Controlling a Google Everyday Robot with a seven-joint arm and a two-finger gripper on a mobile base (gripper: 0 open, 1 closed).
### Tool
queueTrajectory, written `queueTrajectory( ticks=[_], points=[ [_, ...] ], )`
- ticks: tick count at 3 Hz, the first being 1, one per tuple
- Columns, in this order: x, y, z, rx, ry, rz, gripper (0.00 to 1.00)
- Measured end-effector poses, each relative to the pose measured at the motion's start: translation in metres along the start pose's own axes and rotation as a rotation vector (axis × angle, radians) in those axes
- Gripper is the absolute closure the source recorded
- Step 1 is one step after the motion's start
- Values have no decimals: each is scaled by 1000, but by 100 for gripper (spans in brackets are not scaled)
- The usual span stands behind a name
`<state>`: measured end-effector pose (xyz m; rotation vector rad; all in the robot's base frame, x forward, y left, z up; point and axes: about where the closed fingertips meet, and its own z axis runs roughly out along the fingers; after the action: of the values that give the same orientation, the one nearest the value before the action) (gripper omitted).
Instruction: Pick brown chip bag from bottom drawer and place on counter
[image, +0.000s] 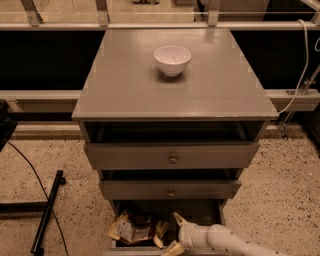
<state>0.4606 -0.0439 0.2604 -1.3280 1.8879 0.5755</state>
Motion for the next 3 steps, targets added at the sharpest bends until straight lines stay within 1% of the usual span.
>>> queueTrajectory(
  ticks=[1, 2, 3],
  points=[
    [0, 0, 0, 0, 0, 0, 0],
    [13, 1, 22, -16, 4, 20, 0],
    [36, 1, 54, -23, 30, 49, 0]
  ],
)
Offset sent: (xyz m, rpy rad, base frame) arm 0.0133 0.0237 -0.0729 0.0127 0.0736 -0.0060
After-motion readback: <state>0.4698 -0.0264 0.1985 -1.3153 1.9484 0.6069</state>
